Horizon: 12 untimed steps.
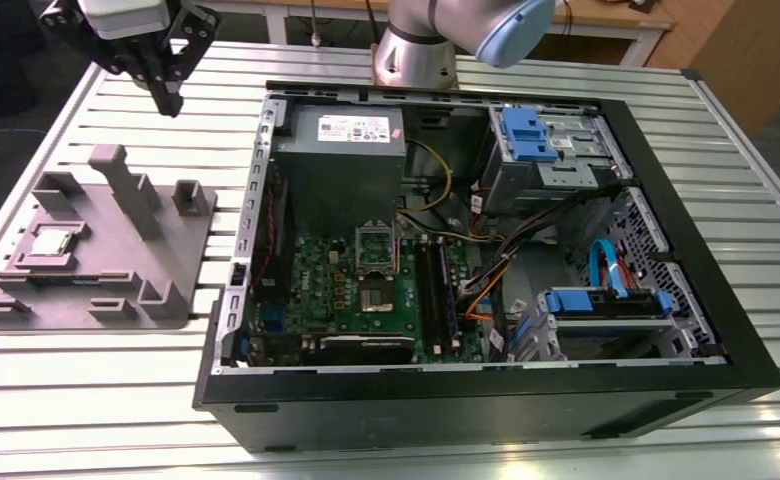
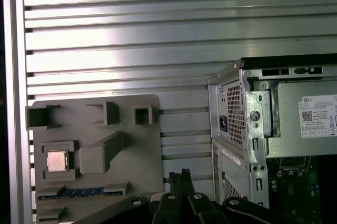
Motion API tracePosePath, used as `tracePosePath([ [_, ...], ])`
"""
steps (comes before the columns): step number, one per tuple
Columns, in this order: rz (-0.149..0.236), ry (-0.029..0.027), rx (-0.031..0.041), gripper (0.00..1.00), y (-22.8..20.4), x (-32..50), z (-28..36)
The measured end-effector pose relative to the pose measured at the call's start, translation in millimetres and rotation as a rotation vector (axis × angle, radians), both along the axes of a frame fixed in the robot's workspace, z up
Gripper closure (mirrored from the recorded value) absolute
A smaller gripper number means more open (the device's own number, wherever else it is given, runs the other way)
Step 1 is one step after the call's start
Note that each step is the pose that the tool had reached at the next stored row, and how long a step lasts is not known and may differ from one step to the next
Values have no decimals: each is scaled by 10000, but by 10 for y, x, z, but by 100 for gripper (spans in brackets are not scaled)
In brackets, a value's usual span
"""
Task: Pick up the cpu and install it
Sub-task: 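Reach for the cpu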
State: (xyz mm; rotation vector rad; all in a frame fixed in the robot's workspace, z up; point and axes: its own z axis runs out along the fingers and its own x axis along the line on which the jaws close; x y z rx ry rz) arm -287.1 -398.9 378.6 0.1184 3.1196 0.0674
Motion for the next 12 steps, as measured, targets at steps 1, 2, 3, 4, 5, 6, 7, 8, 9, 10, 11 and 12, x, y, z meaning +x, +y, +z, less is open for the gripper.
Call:
tracePosePath([
  [1,-1,1,0,90,0,-2,0],
  [2,-1,0,0,90,0,-4,-1],
  [3,-1,4,-1,90,0,-7,-5],
  [4,-1,18,-1,90,0,-8,-13],
  [5,-1,21,-1,90,0,-8,-15],
  [6,-1,25,0,90,0,-7,-16],
  [7,0,33,0,90,0,-7,-18],
  [8,-1,39,0,90,0,-8,-19],
  [9,-1,45,0,90,0,-8,-20],
  [10,-1,51,-1,90,0,-7,-21],
  [11,-1,53,-1,90,0,-7,-22],
  [12,0,56,0,90,0,-24,-36],
])
